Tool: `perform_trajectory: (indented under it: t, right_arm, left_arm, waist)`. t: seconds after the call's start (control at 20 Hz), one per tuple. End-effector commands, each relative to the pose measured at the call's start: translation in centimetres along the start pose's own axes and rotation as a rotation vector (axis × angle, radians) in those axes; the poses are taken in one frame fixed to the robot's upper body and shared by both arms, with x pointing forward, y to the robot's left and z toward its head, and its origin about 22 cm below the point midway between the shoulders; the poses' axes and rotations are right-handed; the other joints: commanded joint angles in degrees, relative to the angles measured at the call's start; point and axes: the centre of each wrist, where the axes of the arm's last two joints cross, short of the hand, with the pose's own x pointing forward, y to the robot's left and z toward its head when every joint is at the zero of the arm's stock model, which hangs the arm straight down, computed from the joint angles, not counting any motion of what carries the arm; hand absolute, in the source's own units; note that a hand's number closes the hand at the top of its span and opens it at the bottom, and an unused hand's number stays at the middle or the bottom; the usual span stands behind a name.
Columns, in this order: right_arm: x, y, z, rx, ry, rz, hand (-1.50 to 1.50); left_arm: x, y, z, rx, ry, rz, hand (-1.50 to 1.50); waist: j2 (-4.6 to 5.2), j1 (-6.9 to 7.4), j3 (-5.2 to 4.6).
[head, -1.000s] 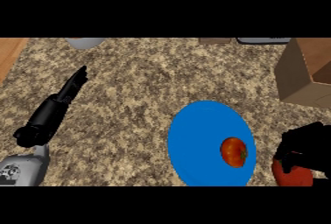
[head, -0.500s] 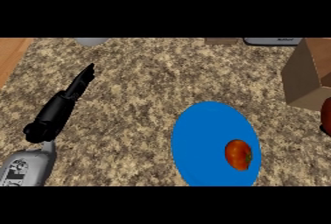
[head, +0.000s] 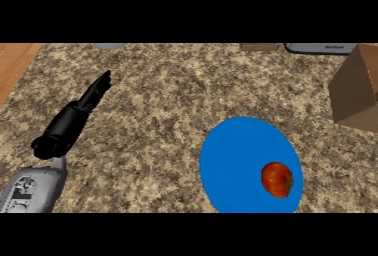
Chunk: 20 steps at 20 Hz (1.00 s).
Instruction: Pick the bell pepper from the plate and place it in the cardboard box
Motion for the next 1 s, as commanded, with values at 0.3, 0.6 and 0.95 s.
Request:
perform_trajectory:
  t: [0.3,0.6,0.95]
  right_arm:
    - [-6.2,0.5,-0.7,0.338,0.125,0.078,1.50]
    - [-8.7,1.3,0.6,0.545,0.177,0.120,-1.50]
    - [-8.0,0.0,-1.8,0.462,-0.092,-0.093,-1.50]
  left_arm:
    - [-0.2,0.0,-0.4,-0.033,-0.032,-0.003,0.00]
    - [0.4,-0.8,-0.3,-0.036,-0.020,0.008,0.00]
    - [1.2,-1.6,-2.1,-0.024,-0.032,0.004,0.00]
  waist:
    - [0.73,1.97,0.10]
    - [0.62,1.89,0.14]
    - [0.65,1.03,0.19]
